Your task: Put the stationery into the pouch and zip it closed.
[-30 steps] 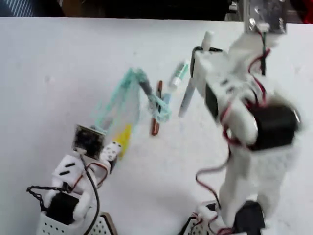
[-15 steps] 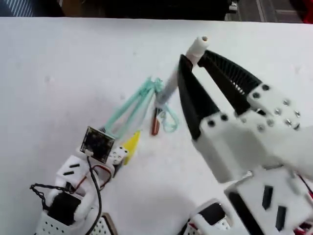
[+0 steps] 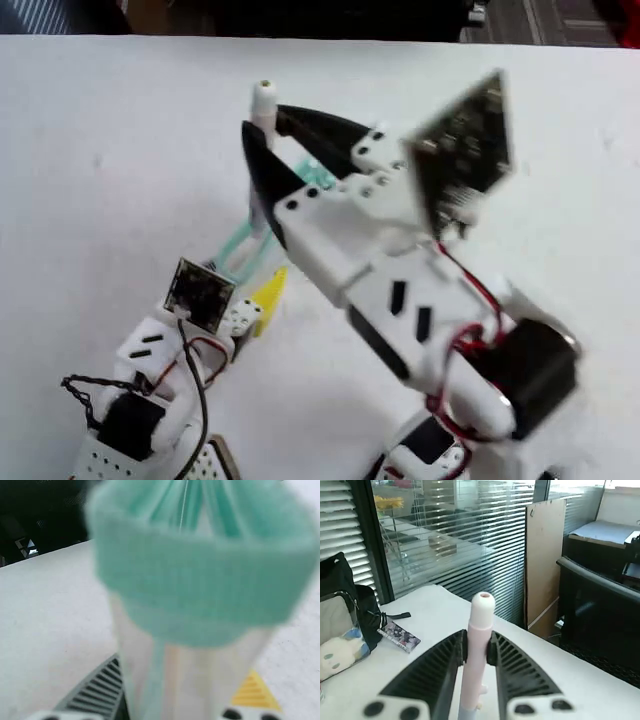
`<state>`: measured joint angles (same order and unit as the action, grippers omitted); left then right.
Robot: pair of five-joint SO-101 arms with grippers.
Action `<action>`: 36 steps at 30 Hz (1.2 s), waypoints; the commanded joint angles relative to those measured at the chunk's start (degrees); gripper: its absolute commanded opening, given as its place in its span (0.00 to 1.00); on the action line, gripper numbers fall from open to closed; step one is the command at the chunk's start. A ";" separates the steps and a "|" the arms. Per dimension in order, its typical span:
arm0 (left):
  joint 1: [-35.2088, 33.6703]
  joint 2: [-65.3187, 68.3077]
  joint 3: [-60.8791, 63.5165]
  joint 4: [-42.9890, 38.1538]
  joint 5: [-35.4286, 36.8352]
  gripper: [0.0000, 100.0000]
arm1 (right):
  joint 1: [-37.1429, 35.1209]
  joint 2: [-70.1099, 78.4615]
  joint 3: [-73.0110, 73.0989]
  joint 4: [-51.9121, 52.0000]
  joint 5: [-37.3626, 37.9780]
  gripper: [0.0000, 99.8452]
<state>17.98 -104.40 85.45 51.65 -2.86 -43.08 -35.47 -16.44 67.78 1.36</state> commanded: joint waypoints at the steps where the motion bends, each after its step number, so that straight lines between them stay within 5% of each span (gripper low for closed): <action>1: 0.75 0.48 -1.49 0.26 -0.44 0.22 | -0.40 -0.84 3.34 -2.15 0.62 0.02; 23: 0.66 0.48 -1.58 0.26 -0.44 0.22 | -0.57 -11.30 21.01 -2.42 0.79 0.02; 31: 0.66 0.48 -1.58 0.18 -0.44 0.22 | -0.57 -11.38 27.87 -7.08 10.37 0.02; 36: 0.66 0.48 -1.58 0.18 -0.44 0.22 | -0.40 -11.65 27.78 -5.49 10.37 0.19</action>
<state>17.98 -104.40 85.45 51.65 -2.86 -43.43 -46.02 12.04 62.42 10.95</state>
